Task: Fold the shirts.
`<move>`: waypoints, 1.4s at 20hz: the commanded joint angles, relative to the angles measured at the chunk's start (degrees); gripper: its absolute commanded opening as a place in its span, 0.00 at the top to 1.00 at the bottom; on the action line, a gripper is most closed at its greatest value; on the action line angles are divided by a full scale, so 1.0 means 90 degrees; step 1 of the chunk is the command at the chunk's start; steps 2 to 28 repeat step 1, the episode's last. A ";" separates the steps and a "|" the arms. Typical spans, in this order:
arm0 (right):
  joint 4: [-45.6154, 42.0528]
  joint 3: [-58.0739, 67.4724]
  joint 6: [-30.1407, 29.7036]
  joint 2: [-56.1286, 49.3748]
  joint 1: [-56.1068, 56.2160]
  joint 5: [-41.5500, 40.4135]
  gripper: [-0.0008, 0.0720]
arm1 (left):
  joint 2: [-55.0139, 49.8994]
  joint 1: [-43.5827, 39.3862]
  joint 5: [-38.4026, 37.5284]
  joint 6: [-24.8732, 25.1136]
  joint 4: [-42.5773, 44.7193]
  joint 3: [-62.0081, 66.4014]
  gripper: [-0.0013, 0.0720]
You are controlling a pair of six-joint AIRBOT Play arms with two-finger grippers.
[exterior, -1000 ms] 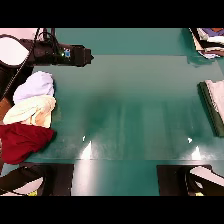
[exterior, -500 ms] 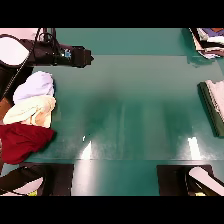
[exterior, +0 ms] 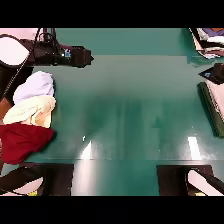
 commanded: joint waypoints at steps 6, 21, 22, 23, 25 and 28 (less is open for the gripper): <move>0.0029 0.0002 -0.0049 0.0007 0.0316 -0.0097 0.97 | -0.0002 0.0000 0.0005 0.0000 0.0000 0.0000 0.95; 0.0029 0.0002 -0.0049 0.0007 0.0316 -0.0097 0.97 | -0.0002 0.0000 0.0005 0.0000 0.0000 0.0000 0.95; 0.0029 0.0002 -0.0049 0.0007 0.0316 -0.0097 0.97 | -0.0002 0.0000 0.0005 0.0000 0.0000 0.0000 0.95; 0.0029 0.0002 -0.0049 0.0007 0.0316 -0.0097 0.97 | -0.0002 0.0000 0.0005 0.0000 0.0000 0.0000 0.95; 0.0029 0.0002 -0.0049 0.0007 0.0316 -0.0097 0.97 | -0.0002 0.0000 0.0005 0.0000 0.0000 0.0000 0.95; 0.0029 0.0002 -0.0049 0.0007 0.0316 -0.0097 0.97 | -0.0002 0.0000 0.0005 0.0000 0.0000 0.0000 0.95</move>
